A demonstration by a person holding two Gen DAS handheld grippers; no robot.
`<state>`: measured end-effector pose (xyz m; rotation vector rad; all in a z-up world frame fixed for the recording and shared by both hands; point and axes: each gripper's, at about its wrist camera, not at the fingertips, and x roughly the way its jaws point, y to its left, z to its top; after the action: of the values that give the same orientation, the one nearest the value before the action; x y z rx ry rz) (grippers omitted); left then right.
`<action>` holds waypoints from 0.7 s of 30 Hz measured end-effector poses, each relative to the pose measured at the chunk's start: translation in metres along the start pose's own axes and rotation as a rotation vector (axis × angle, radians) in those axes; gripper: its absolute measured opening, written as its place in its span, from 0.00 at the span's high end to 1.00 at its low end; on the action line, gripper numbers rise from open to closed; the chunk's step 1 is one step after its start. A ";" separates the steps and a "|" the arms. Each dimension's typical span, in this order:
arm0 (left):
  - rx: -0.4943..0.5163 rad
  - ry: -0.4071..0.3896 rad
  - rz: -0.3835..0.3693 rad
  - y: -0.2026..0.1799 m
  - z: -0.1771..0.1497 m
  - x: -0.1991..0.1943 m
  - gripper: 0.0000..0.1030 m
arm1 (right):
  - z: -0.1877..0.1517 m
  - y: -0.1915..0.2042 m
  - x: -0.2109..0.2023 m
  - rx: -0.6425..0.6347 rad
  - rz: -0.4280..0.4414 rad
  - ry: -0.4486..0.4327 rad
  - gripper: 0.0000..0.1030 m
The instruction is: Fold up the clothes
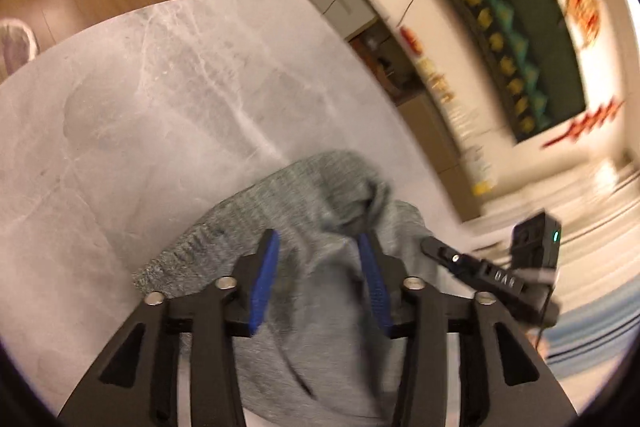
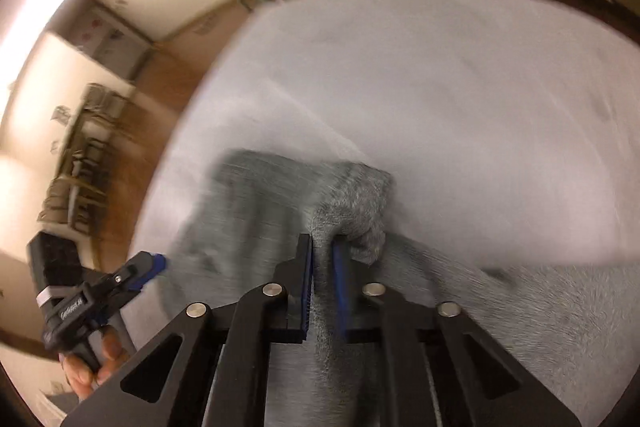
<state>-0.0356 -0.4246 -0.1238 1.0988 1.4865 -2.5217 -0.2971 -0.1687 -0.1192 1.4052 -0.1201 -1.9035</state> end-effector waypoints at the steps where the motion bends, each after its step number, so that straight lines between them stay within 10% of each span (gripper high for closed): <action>1: -0.024 -0.007 -0.035 0.002 0.002 -0.003 0.47 | -0.004 0.015 -0.007 -0.026 0.047 -0.035 0.93; 7: -0.160 0.014 -0.178 0.013 0.002 -0.004 0.35 | -0.049 0.101 -0.006 -0.210 0.303 -0.047 0.91; 15: -0.007 0.034 -0.088 -0.021 -0.012 0.002 0.34 | -0.057 0.031 -0.026 -0.052 -0.115 -0.266 0.37; 20: 0.037 0.065 -0.078 -0.038 -0.016 0.017 0.34 | -0.033 -0.011 0.024 0.004 -0.185 -0.074 0.45; 21: 0.050 0.065 -0.074 -0.040 -0.016 0.016 0.34 | -0.029 -0.015 0.034 -0.002 -0.183 -0.054 0.73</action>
<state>-0.0527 -0.3852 -0.1071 1.1649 1.5151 -2.6103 -0.2838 -0.1688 -0.1650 1.4043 -0.0161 -2.0908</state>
